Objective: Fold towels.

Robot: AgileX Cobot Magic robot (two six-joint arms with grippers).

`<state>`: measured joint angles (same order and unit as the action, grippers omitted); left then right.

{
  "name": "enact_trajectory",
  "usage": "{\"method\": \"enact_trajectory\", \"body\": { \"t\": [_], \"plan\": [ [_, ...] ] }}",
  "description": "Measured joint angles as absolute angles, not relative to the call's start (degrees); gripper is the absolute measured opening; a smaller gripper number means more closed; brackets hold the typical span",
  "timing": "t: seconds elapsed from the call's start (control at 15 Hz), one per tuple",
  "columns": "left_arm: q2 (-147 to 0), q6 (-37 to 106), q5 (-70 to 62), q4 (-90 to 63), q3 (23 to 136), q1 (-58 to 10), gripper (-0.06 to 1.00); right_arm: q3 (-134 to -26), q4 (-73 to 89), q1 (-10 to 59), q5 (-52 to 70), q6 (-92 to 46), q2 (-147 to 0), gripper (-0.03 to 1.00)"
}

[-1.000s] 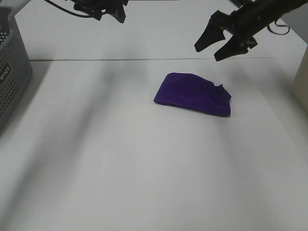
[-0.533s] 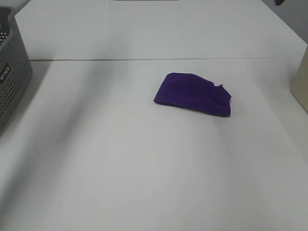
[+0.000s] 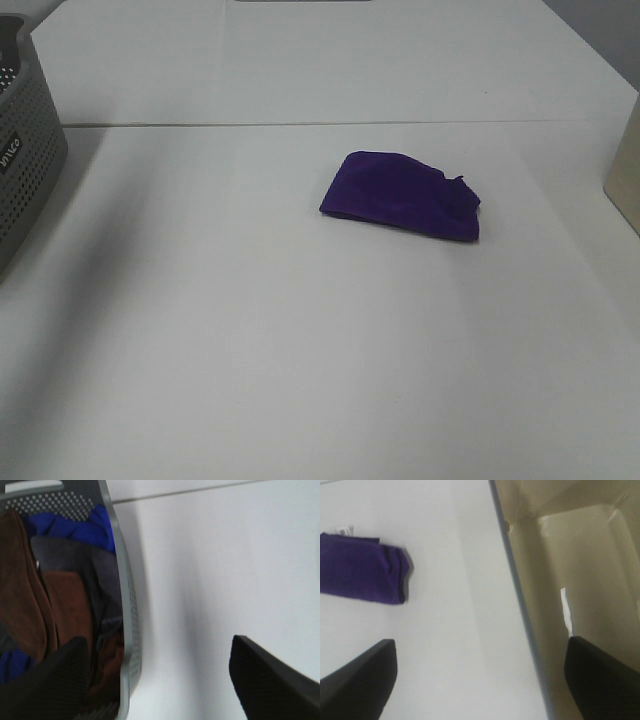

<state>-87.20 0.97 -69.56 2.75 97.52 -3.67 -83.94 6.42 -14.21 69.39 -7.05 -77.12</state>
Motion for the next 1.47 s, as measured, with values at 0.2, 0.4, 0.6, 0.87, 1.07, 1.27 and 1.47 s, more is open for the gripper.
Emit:
{"method": "enact_trajectory", "body": {
  "t": [0.2,0.4,0.6,0.87,1.07,1.27,1.47],
  "plan": [
    [-69.96,-1.6,-66.06,3.72,79.3,-3.67,0.72,-69.21,8.14,-14.21,68.87,-8.48,-57.58,0.87],
    [-52.77,-3.27,-59.3,7.85,62.57,-3.67,0.72,-56.61,7.1,-14.21,64.17,-8.48,-38.67,0.87],
    [-35.07,-3.5,-52.88,11.86,46.64,-3.67,0.72,-44.12,7.1,-14.21,58.44,-9.51,-21.6,0.87],
    [-22.12,-3.5,-52.48,11.97,36.84,-3.67,0.72,-35.01,8.08,-11.97,58.73,-10.31,-10.71,0.87],
    [-11.23,-3.5,-52.65,11.52,34.03,-3.67,0.72,-32.26,8.48,-9.74,60.56,-11.92,-2.23,0.87],
    [-0.92,-3.5,-56.89,9.68,33.92,-3.67,0.72,-31.8,5.84,-9.74,63.08,-12.61,0.29,0.87],
    [0.34,-3.5,-61.88,6.7,31.34,-3.55,0.72,-29.51,5.16,-9.74,61.88,-12.55,0.29,0.87]
  ]
}}
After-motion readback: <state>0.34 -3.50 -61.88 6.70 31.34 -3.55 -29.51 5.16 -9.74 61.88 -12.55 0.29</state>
